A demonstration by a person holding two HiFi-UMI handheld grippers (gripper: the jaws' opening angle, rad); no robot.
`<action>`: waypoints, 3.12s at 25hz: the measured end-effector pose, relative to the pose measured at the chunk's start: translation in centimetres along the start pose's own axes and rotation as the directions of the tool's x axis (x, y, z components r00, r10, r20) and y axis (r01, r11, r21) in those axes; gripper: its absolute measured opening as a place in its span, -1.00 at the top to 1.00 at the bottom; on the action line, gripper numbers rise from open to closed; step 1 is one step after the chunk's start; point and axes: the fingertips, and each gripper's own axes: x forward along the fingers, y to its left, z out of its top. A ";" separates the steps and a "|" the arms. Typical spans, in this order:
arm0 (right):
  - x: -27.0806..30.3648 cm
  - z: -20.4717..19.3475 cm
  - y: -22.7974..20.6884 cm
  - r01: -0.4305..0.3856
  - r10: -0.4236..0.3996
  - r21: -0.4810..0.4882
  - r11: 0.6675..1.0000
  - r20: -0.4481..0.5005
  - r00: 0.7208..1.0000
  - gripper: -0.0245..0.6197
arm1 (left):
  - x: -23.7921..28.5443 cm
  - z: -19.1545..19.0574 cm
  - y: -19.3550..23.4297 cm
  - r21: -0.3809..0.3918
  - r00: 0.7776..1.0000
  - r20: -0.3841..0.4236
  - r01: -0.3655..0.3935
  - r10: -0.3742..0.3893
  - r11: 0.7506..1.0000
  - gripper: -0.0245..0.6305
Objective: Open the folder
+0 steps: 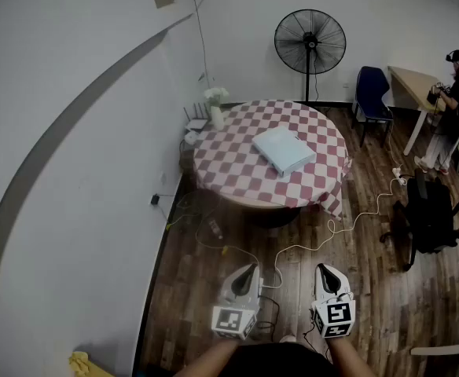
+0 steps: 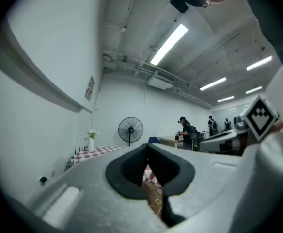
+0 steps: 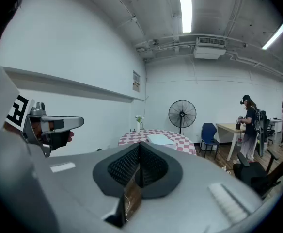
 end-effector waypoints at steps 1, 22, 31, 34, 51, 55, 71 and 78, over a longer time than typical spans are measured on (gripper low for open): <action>-0.6 -0.2 -0.3 -0.007 0.007 0.002 1.000 0.009 1.000 0.92 | -0.1 -0.1 -0.7 0.002 1.000 0.001 -0.005 0.005 1.000 0.91; 2.9 -3.8 -13.0 0.077 -0.074 0.056 0.995 -0.046 0.996 0.92 | 12.0 -4.7 -6.2 -0.015 0.996 -0.057 0.074 -0.074 0.997 0.91; 15.9 -2.8 -18.4 0.076 -0.073 0.025 0.997 -0.114 0.991 0.92 | 24.8 -8.2 0.3 -0.043 0.993 -0.089 0.076 -0.080 0.996 0.91; 21.3 -3.1 -19.7 0.057 -0.051 0.040 0.998 -0.138 0.989 0.92 | 29.5 -8.6 3.5 -0.050 0.990 -0.107 0.084 -0.088 0.995 0.91; 38.6 2.3 -25.7 0.084 -0.074 0.073 0.994 -0.141 0.987 0.92 | 46.4 -5.7 13.4 -0.087 0.987 -0.063 0.144 -0.150 0.986 0.91; 40.2 2.2 -26.8 0.092 -0.079 0.077 0.993 -0.154 0.985 0.92 | 48.1 -7.0 13.9 -0.086 0.982 -0.092 0.155 -0.162 0.984 0.91; 54.2 0.1 -39.2 -0.001 0.022 0.102 0.995 -0.211 0.977 0.92 | 64.6 -12.1 15.2 -0.047 0.970 -0.221 0.089 -0.097 0.995 0.91; 62.3 -3.1 -44.3 -0.080 0.109 0.118 0.990 -0.273 0.956 0.92 | 71.8 -17.2 15.0 -0.013 0.933 -0.347 0.099 -0.098 0.995 0.91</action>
